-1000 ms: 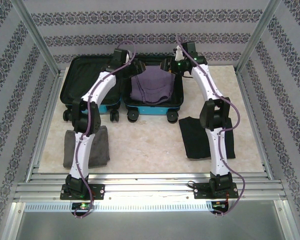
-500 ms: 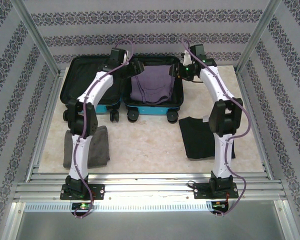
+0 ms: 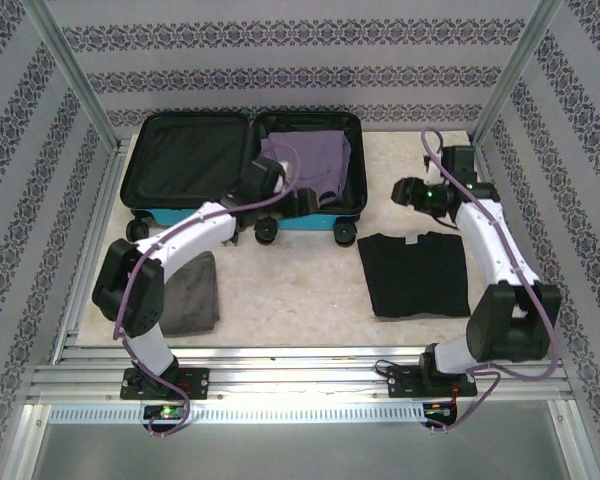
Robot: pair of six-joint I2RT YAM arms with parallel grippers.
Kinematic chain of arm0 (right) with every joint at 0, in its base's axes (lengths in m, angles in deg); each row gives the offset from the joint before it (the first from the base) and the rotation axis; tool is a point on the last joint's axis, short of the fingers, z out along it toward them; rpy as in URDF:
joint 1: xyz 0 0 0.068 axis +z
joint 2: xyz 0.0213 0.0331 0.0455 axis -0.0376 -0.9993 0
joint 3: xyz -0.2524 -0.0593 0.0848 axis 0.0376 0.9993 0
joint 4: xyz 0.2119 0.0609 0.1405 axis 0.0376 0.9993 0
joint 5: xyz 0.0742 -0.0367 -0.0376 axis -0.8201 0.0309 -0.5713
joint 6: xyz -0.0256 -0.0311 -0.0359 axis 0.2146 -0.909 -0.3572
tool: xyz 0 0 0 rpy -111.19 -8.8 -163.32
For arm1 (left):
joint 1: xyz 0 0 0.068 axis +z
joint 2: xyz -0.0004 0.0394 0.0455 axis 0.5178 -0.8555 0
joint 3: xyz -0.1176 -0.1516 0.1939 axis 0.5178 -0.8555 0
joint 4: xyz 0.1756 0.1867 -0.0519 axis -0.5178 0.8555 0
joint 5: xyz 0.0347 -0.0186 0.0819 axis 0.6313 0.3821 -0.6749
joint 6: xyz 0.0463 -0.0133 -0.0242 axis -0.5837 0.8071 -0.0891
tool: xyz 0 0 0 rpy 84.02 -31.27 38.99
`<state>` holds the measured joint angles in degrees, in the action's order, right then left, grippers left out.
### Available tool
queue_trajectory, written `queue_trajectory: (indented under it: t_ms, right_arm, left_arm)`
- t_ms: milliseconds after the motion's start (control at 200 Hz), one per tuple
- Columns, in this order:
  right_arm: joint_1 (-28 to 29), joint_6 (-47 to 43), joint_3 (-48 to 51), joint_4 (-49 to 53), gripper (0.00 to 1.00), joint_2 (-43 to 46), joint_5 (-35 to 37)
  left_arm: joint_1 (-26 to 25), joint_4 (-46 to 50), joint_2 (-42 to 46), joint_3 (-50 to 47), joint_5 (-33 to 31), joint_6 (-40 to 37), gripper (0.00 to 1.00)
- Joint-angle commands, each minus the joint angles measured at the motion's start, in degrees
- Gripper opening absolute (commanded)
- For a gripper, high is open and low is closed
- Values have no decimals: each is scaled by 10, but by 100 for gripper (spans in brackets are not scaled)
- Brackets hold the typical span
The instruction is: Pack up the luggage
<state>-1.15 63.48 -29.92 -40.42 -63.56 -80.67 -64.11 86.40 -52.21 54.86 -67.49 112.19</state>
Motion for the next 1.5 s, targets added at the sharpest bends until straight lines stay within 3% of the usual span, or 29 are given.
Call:
queue_trajectory:
  t_ms: [0,125,320,660,929,1234,1494]
  right_arm:
    - [-43,17,56,7,65,37,25]
    - [-105,74,149,-47,66,71,-41]
    - [-131,99,218,-69,66,100,-36]
    - [-157,106,251,-83,66,127,-64]
    - [-161,72,254,-44,69,160,57]
    - [-168,87,283,-58,70,166,88]
    - [-189,92,277,-43,72,155,140]
  left_arm:
    - [-58,-63,-10,-22,2,54,80]
    - [-107,-90,-60,-22,60,96,82]
    - [-169,-81,-144,47,88,99,83]
    - [-193,-29,-278,181,113,82,83]
    - [-196,-12,-337,250,113,82,83]
    - [-195,8,-425,376,83,48,83]
    - [-172,138,-508,585,48,-36,84]
